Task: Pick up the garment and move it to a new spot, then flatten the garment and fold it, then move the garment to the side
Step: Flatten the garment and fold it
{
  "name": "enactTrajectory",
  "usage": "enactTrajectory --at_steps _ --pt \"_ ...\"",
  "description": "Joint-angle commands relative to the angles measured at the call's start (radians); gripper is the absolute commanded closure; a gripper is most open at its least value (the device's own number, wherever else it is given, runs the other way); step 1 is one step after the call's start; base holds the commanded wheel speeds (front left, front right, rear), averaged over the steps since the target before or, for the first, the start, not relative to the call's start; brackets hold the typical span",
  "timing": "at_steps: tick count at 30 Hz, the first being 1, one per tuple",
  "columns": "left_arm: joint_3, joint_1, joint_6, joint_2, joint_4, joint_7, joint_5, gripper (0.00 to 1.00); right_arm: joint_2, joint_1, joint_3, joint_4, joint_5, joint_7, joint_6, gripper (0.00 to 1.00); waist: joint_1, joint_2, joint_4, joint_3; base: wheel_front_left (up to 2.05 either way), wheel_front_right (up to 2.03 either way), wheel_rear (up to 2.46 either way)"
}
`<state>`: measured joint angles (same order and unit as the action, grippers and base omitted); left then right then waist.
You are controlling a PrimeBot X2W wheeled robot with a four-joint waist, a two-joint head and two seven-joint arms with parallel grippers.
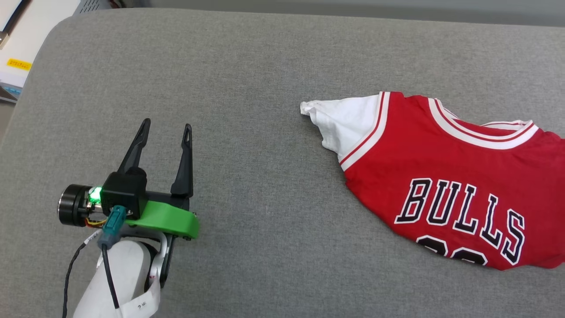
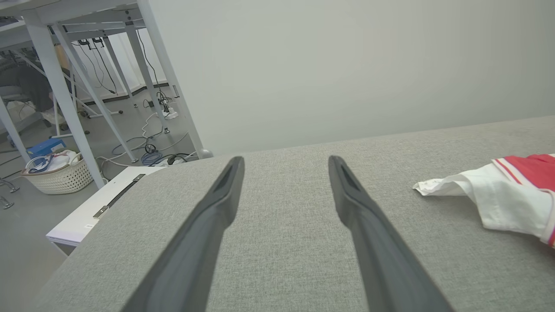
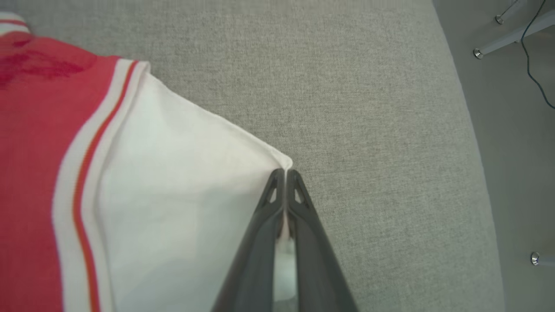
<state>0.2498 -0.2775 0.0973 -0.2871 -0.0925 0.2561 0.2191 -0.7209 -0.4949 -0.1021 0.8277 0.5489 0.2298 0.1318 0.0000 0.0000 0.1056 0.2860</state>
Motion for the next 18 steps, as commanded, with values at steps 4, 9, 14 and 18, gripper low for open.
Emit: enactTrajectory --at_steps 4,9,14,18 --pt "-0.016 -0.034 -0.051 -0.008 -0.023 0.006 -0.006 0.00 0.006 -0.023 0.014 -0.024 -0.015 -0.096 -0.001 1.00 0.0000 0.0000 -0.018 -0.023 0.00 0.00 0.00" --pt "-0.023 -0.138 -0.130 -0.035 -0.086 -0.001 0.023 0.00 0.023 -0.009 0.021 -0.125 -0.026 -0.192 -0.001 1.00 0.0000 0.0000 -0.049 -0.038 0.00 0.00 0.00" --pt "-0.008 -0.291 -0.196 -0.073 -0.156 -0.097 0.074 0.00 0.058 0.039 0.030 -0.294 -0.050 -0.211 -0.001 1.00 0.0000 0.0000 -0.099 -0.038 0.00 0.00 0.00" --pt "0.040 -0.416 -0.222 -0.097 -0.212 -0.221 0.143 0.00 0.092 0.102 0.067 -0.452 -0.076 -0.187 -0.001 1.00 0.0000 0.0000 -0.135 -0.025 0.00 0.00 0.00"
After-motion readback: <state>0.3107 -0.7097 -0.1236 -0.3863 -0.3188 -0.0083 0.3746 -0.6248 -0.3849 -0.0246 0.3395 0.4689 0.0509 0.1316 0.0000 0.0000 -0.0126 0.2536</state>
